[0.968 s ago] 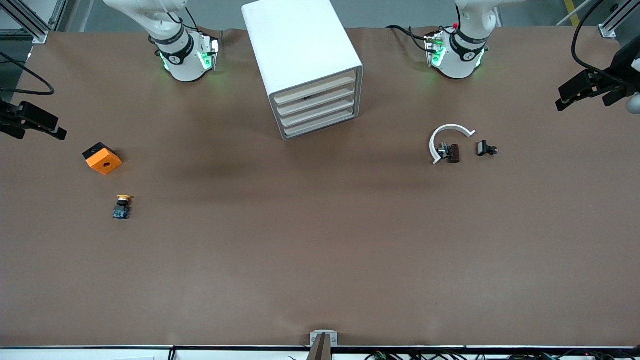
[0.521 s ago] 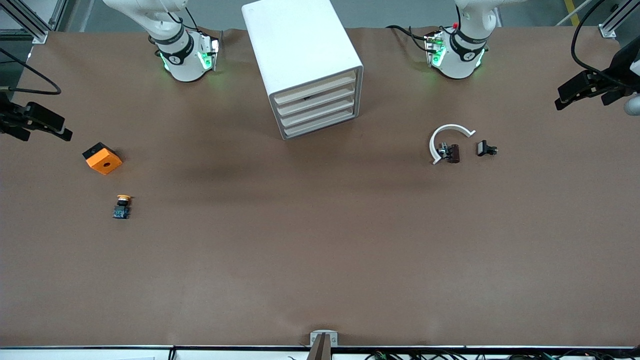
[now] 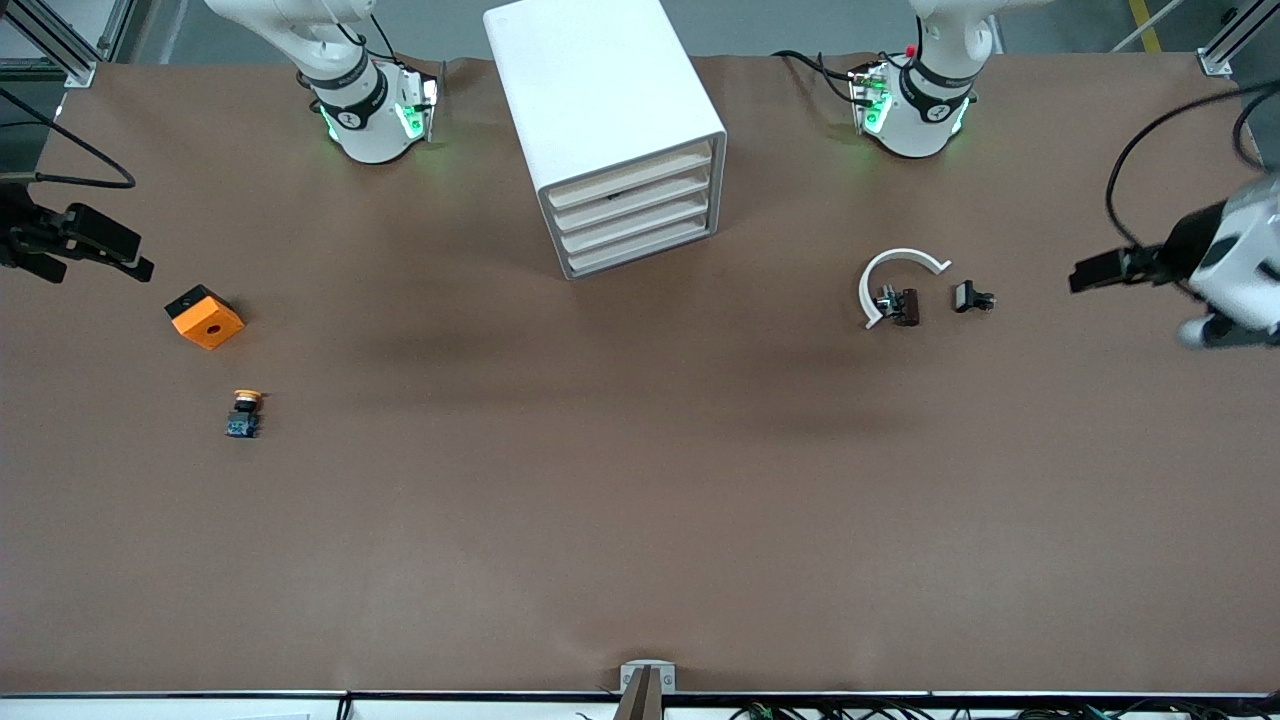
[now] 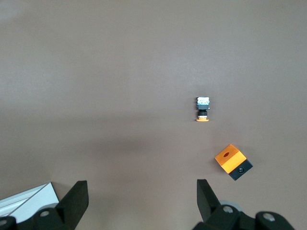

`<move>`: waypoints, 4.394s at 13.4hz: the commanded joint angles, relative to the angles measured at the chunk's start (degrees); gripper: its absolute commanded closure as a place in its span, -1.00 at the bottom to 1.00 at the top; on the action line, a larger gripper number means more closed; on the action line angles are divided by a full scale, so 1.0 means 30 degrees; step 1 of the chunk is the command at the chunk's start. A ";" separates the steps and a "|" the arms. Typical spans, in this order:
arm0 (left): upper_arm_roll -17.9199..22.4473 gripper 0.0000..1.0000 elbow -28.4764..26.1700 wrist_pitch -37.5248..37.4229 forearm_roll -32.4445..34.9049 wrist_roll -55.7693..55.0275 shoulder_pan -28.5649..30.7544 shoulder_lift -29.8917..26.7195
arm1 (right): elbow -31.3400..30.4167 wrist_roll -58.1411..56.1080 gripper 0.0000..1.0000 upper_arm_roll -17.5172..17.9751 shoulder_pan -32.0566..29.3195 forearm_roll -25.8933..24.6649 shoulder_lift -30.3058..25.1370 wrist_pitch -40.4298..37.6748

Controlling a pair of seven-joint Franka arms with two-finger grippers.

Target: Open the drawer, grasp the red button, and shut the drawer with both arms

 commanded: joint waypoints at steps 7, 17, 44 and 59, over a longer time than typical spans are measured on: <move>-0.0160 -1.00 0.0873 0.0955 -0.0797 -0.6526 -0.1952 0.2905 | 0.0432 0.0019 -1.00 0.0040 0.0077 -0.0294 0.0042 -0.0121; -0.0159 -1.00 0.2219 0.1248 -0.2910 -1.4878 -0.2861 0.5864 | 0.0491 0.0020 -1.00 0.0040 0.0457 -0.0352 0.0042 -0.0296; -0.0159 -0.64 0.1283 -0.0859 -1.0790 -3.8790 -1.1476 1.1989 | 0.0139 0.0283 -1.00 0.0069 0.1131 -0.0293 0.0276 -0.0648; -0.0130 -0.08 0.1108 -0.2532 -1.6445 -4.2102 -1.2999 1.3543 | -0.0066 0.0313 -1.00 0.0069 0.1395 -0.0293 0.0335 -0.0648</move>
